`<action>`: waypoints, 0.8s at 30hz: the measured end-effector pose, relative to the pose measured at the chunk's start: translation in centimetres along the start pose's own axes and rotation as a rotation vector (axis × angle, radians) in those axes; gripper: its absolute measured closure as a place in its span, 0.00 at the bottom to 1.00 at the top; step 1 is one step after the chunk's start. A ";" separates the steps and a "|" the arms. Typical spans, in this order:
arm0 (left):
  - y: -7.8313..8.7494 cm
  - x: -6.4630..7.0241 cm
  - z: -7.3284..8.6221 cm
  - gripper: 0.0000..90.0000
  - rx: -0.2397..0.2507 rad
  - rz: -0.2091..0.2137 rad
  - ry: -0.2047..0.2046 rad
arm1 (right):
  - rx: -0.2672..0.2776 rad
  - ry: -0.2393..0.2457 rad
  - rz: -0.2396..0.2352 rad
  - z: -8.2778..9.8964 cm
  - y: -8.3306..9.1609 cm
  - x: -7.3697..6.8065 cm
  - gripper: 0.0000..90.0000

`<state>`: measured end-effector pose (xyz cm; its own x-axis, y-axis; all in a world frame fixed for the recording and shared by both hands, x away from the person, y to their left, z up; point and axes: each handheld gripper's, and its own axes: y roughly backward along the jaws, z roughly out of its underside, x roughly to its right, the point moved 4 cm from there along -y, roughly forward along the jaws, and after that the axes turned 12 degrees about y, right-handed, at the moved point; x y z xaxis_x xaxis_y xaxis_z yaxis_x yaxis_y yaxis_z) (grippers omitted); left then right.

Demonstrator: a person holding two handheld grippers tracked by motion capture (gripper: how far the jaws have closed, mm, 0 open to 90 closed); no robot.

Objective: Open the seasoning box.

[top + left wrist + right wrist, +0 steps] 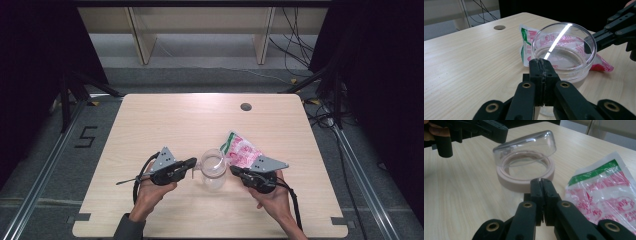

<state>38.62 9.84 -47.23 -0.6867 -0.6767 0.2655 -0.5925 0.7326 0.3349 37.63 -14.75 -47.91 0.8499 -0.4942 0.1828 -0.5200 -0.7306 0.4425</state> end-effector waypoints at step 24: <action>2.4 -0.3 0.7 0.61 0.003 -0.023 -0.011 | 0.029 0.001 -0.012 -2.3 -1.3 -0.3 1.00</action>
<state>37.17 11.85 -47.12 -0.6771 -0.6929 0.2478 -0.6099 0.7168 0.3379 38.29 -12.56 -46.52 0.8562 -0.4848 0.1786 -0.5120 -0.7499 0.4189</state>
